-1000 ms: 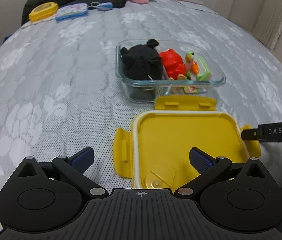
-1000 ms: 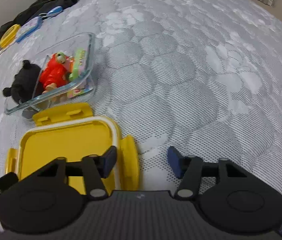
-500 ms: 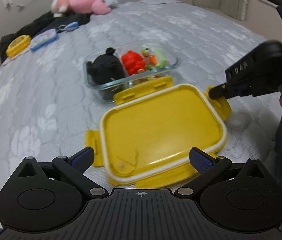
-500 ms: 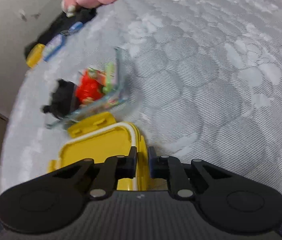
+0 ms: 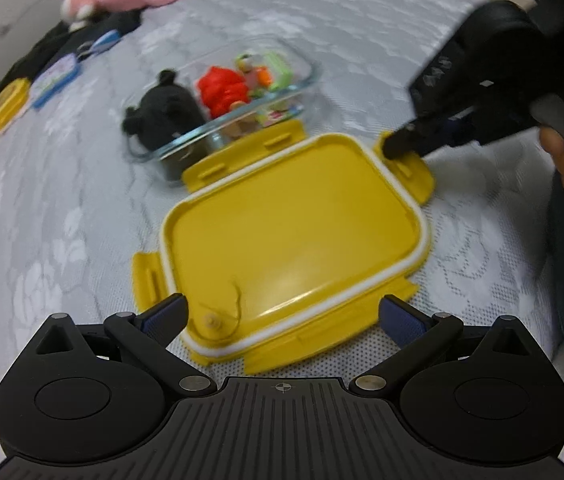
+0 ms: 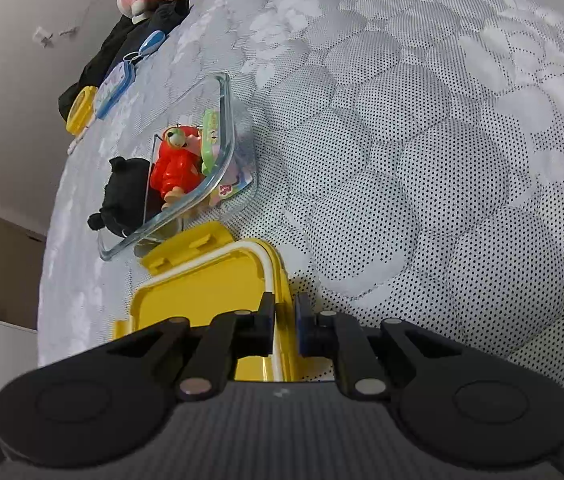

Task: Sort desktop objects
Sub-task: 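Move the right tool to the yellow lid and grasp its rim, then lift the yellow lid rim with the right tool, tilting the lid up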

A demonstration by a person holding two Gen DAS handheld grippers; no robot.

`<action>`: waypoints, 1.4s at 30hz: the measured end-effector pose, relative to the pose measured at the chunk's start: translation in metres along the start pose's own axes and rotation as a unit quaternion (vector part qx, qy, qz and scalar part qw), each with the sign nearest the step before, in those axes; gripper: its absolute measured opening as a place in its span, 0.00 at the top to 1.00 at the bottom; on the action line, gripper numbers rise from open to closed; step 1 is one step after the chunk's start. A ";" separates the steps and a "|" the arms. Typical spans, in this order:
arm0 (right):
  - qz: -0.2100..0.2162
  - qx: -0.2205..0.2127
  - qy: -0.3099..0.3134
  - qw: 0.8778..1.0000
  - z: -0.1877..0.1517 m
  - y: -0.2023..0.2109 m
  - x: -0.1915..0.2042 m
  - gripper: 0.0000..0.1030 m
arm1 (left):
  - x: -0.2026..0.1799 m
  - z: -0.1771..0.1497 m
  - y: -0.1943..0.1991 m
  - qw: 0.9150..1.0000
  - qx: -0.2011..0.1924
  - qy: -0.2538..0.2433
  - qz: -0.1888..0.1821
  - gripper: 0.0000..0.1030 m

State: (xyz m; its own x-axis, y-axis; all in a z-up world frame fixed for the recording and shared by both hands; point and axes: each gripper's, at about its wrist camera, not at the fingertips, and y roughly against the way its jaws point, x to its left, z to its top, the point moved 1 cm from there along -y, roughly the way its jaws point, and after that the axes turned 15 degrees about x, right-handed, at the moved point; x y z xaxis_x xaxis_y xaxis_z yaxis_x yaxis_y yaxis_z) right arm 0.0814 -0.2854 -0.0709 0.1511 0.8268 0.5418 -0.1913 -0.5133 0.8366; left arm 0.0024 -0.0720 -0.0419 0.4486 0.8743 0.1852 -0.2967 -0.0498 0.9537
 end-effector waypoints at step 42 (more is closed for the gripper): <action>-0.054 -0.037 0.035 0.997 -0.015 0.010 0.023 0.89 | 0.044 -0.007 -0.006 0.986 -0.035 0.118 -0.109 0.00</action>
State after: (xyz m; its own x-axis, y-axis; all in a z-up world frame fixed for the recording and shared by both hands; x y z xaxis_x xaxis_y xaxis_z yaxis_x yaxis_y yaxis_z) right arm 0.0679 -0.2683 -0.0511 0.1067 0.8915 0.4403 -0.2499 -0.4046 0.8797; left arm 0.0175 -0.0297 -0.0410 0.3014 0.9491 -0.0912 -0.2751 0.1781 0.9448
